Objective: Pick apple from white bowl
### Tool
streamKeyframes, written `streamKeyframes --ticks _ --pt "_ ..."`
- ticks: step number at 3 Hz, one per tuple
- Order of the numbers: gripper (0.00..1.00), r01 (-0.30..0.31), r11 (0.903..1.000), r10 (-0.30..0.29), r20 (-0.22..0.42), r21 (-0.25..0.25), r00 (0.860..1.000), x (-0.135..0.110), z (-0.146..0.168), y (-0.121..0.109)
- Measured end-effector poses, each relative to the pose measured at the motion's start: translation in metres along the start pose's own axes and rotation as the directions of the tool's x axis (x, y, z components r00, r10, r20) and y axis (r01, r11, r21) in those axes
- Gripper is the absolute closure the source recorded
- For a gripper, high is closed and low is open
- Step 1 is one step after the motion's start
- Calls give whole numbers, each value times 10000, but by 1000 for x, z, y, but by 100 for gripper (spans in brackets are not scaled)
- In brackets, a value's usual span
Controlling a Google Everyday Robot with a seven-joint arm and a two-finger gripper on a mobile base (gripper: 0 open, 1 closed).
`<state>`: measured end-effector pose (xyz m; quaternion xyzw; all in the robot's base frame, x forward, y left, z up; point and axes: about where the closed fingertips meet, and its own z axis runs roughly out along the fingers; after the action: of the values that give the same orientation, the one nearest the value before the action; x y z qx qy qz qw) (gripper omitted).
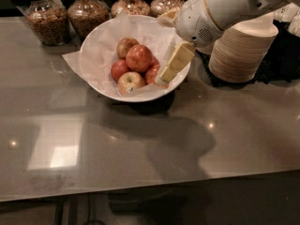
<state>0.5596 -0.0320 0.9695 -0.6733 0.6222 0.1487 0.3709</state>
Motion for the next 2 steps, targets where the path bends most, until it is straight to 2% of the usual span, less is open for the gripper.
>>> streamKeyframes --ticks 2 --pt "6 -98 9999 107 862 -111 9962 -8 26 -15"
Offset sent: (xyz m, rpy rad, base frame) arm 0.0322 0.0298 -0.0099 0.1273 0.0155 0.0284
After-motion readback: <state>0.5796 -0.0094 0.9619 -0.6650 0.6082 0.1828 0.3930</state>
